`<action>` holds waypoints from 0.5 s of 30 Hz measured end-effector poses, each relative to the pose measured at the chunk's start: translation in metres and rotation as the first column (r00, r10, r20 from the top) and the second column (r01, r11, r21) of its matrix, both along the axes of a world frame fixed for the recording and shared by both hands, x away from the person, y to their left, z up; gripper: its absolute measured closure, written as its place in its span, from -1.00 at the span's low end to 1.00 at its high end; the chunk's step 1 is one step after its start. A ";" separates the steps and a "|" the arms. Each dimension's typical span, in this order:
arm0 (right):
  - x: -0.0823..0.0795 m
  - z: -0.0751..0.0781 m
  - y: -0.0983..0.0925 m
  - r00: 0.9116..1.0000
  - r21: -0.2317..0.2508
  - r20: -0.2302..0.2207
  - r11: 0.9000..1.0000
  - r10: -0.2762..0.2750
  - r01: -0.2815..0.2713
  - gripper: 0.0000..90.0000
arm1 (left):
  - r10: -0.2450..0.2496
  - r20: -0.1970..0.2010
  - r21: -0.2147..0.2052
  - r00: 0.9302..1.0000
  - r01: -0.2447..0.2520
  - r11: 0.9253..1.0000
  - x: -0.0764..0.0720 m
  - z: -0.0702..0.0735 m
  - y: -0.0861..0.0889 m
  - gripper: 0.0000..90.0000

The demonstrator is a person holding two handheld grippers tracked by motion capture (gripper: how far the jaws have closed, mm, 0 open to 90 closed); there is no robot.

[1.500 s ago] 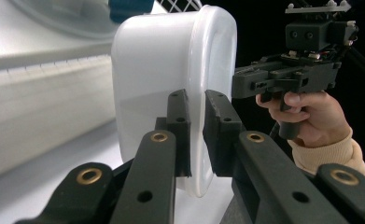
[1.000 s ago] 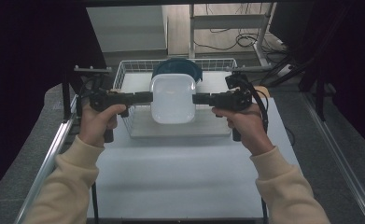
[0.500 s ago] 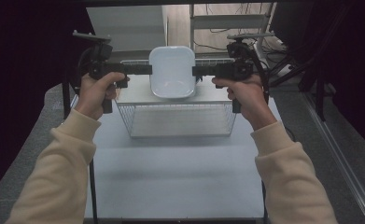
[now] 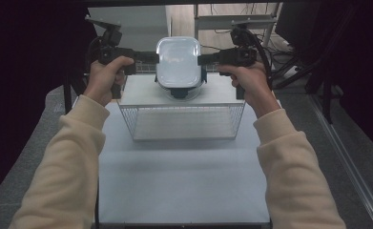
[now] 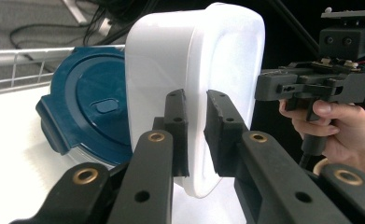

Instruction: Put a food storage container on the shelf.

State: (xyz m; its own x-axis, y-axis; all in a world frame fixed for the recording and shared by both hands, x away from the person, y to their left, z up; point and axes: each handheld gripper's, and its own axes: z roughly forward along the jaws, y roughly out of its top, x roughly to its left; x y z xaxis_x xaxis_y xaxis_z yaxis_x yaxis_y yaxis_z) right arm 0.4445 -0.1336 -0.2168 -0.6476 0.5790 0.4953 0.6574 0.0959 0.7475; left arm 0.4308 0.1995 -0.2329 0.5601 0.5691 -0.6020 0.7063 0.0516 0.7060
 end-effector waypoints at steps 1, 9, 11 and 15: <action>0.004 -0.002 0.000 1.000 -0.002 -0.015 1.000 -0.006 0.006 0.76 | 0.005 -0.015 0.001 1.000 -0.005 1.000 0.005 -0.003 0.000 0.77; 0.029 -0.008 0.000 0.995 0.031 -0.097 0.999 -0.031 0.034 0.67 | 0.043 -0.080 -0.079 0.996 -0.049 0.996 0.027 -0.011 0.002 0.74; 0.038 -0.012 0.000 0.991 0.054 -0.132 0.997 -0.038 0.046 0.64 | 0.049 -0.102 -0.107 0.994 -0.060 0.992 0.034 -0.016 0.003 0.72; 0.055 -0.023 -0.003 0.974 0.122 -0.216 0.988 -0.069 0.097 0.60 | 0.061 -0.148 -0.155 0.987 -0.084 0.984 0.047 -0.025 0.004 0.67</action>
